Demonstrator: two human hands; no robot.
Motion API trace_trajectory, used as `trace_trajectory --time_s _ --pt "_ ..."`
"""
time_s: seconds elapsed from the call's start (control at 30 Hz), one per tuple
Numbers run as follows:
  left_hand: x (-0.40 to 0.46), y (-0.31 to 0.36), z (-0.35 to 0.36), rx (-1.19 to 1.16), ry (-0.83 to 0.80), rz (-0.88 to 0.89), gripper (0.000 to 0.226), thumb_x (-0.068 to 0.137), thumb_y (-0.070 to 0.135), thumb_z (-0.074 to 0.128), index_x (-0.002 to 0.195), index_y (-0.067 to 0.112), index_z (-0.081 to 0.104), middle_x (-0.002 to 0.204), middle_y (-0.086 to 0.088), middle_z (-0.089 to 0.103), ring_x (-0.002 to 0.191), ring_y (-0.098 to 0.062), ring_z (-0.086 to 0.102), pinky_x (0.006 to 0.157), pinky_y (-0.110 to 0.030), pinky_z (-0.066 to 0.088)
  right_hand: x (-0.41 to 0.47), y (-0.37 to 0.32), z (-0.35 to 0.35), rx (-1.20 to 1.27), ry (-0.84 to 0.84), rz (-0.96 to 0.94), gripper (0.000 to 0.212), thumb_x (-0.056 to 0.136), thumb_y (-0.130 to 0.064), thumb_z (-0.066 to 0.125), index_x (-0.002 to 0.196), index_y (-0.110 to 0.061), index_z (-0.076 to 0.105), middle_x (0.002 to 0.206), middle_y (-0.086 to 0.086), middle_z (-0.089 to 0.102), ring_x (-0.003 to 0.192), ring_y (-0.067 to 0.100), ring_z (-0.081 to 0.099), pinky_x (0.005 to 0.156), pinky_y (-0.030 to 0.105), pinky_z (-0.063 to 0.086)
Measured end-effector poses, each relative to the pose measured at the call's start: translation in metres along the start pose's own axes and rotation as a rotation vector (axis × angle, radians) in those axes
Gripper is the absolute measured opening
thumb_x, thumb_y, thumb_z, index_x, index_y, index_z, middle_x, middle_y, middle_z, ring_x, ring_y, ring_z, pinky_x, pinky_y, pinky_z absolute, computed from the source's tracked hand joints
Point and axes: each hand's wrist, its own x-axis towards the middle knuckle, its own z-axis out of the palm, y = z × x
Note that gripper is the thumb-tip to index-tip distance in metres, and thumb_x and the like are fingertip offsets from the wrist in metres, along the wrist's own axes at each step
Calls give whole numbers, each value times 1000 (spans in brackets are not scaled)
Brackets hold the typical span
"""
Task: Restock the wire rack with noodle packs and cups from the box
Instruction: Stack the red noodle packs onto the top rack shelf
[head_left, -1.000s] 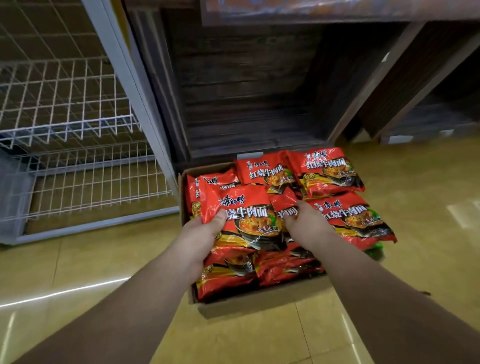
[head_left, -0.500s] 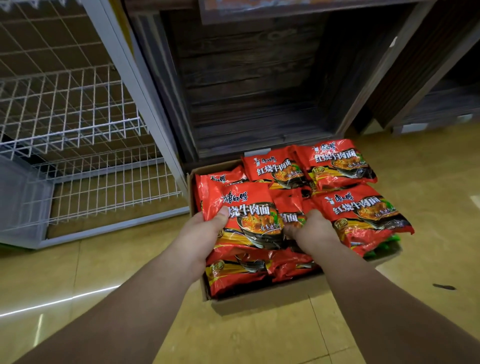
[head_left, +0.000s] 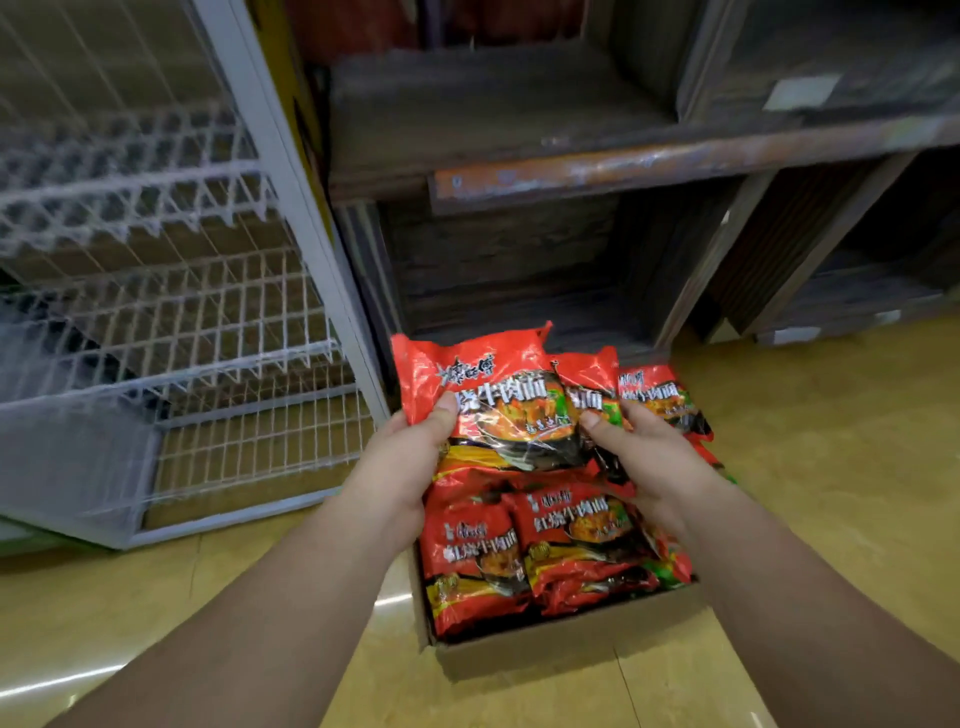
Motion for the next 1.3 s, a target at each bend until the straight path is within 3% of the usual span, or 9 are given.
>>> trace_trajectory --time_s 0.1,0.27,0.5,0.6,0.67,0.83,0.9,1.13,1.3 --pt "-32 54 11 6 -19 70 31 91 34 68 117 18 63 87 -4 79 70 -22 76 50 -29 57 -25 -58 8 79 -72 -77 47 90 -25 69 134 -25 52 123 6 68 108 27 66 85 50 56" --pt "-92 148 28 -2 -20 208 27 94 32 65 115 17 65 85 -3 79 67 -19 76 47 -26 55 -76 -161 23 107 -188 -249 24 95 -17 61 119 -19 59 108 6 74 93 20 71 73 39 57" --pt "-209 281 42 7 31 402 28 95 33 63 116 15 65 96 -8 78 86 -27 75 70 -36 58 -168 -308 56 97 -301 -374 23 96 -17 60 119 -20 61 111 8 74 105 28 69 88 50 56" --pt "-245 325 31 -19 72 445 29 95 34 62 115 12 63 96 -11 77 81 -27 74 61 -34 58 -202 -358 84 19 -307 -471 27 97 -18 60 124 -15 59 114 10 72 109 29 67 95 53 53" --pt "-265 352 17 -42 96 476 30 96 36 60 114 12 62 95 -11 76 75 -26 74 52 -31 56 -222 -388 109 -51 -309 -548 26 98 -18 59 123 -12 60 114 9 72 107 26 67 95 45 53" --pt "-284 415 -38 -86 164 564 27 96 35 60 109 11 63 92 -11 76 77 -29 72 64 -38 56 -244 -443 190 -151 -350 -665 10 99 -20 58 107 -20 63 108 3 72 100 19 67 85 35 55" --pt "-280 437 -70 -97 177 581 24 96 33 60 105 11 64 92 -12 76 79 -31 71 71 -41 58 -244 -454 233 -140 -363 -675 16 99 -19 57 114 -17 60 109 4 70 98 19 67 76 33 55" --pt "-197 534 -232 -23 380 671 23 96 28 63 111 11 66 94 -13 74 73 -29 69 67 -39 57 -203 -456 439 -162 -305 -650 23 98 -15 57 121 -17 53 114 8 66 100 27 64 89 43 55" --pt "-114 583 -334 46 577 685 16 101 27 53 103 17 65 101 -12 72 93 -35 69 85 -50 56 -167 -453 565 -265 -287 -582 31 99 -15 55 128 -21 49 116 2 61 106 20 59 94 39 50"
